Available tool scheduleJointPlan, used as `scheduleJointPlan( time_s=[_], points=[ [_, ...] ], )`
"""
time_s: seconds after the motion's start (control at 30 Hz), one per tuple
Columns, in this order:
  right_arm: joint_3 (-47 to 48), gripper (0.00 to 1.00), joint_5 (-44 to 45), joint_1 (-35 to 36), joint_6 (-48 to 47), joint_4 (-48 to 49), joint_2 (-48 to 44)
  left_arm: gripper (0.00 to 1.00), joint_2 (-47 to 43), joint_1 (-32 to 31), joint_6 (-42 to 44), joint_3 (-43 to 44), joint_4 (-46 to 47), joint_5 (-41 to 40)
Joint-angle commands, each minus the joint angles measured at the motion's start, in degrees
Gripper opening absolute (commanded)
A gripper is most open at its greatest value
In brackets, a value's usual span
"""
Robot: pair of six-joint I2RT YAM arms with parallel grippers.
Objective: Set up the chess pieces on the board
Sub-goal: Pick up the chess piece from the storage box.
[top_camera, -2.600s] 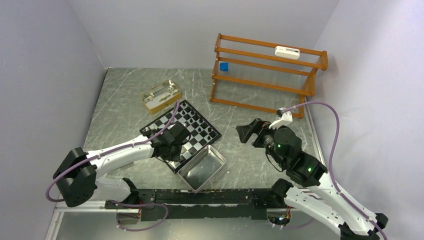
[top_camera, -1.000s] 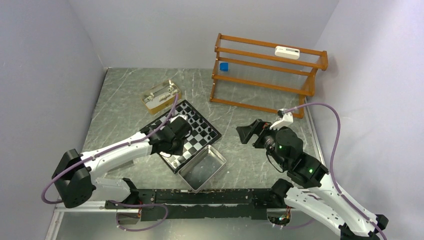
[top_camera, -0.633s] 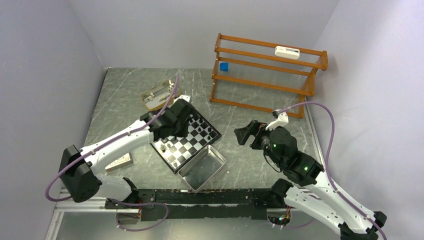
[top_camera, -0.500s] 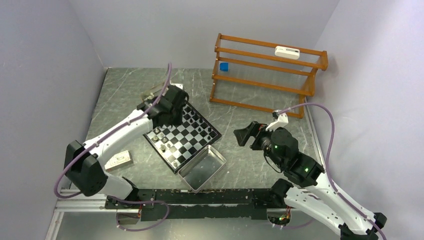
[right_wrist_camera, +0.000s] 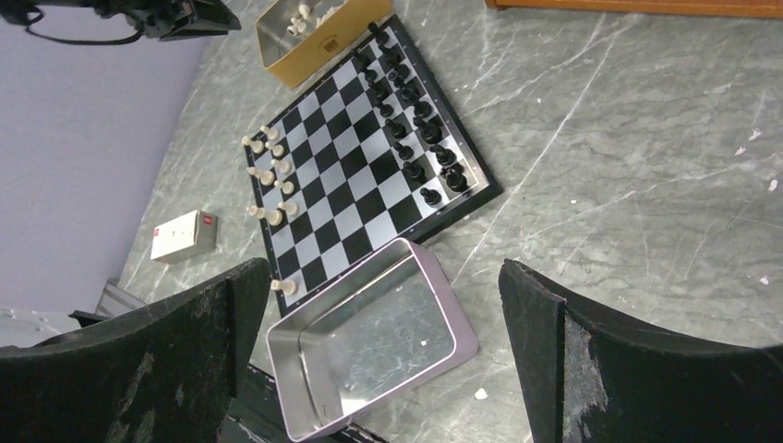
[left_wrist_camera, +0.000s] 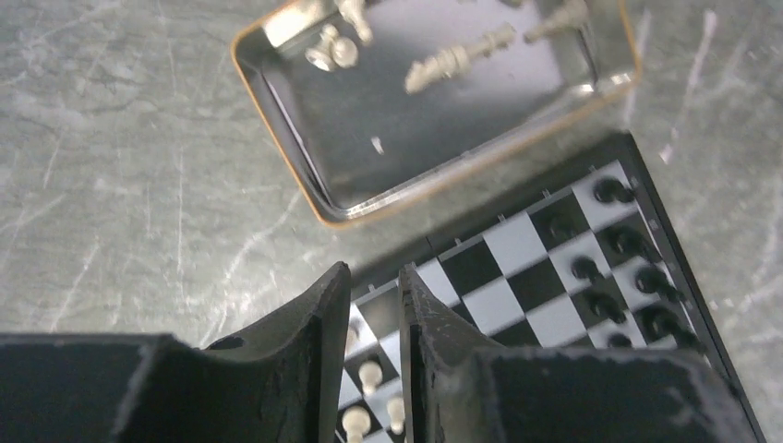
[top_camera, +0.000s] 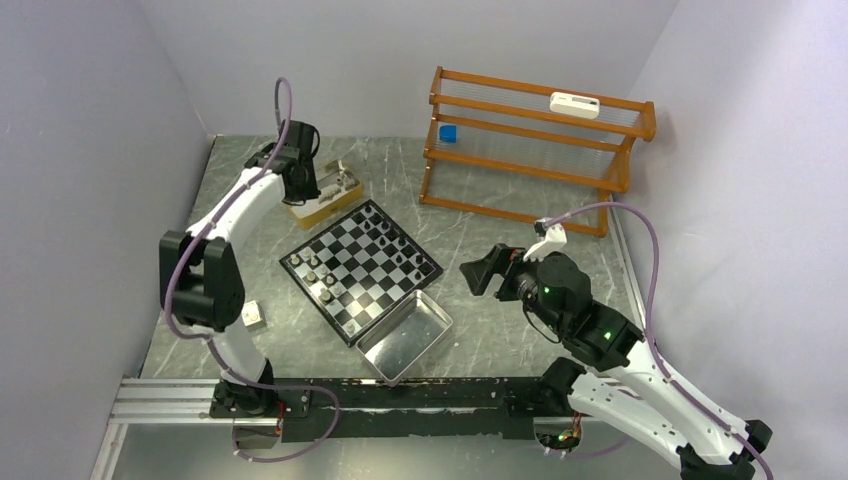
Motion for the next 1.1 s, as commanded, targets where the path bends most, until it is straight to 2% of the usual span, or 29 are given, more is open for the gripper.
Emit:
scheduleJointPlan(
  time_s=[0.0,0.17,0.3,0.43,1.07],
  points=[
    [0.42,1.00,1.37,0.10,0.16,0.74,-0.17,0.31,6.67,2.96,2.89,6.18,4.61,1.26],
    [1.24,1.00,1.79,0.10,-0.06,0.10,0.76,0.28,15.79,6.29,2.81,11.92,6.64,3.39],
    [1.48,1.00,2.73,0.10,-0.29,0.19,1.32,0.28,20.91,8.68,4.56,13.42,10.93,5.86],
    [1.48,1.00,3.34,0.10,-0.23,0.63,2.01,0.27,25.43,11.07,5.16,16.88,10.92,6.50],
    [0.83,1.00,3.37,0.10,-0.74,3.06,4.94,0.27,27.43,12.81,7.30,16.33,15.68,11.08]
  ],
)
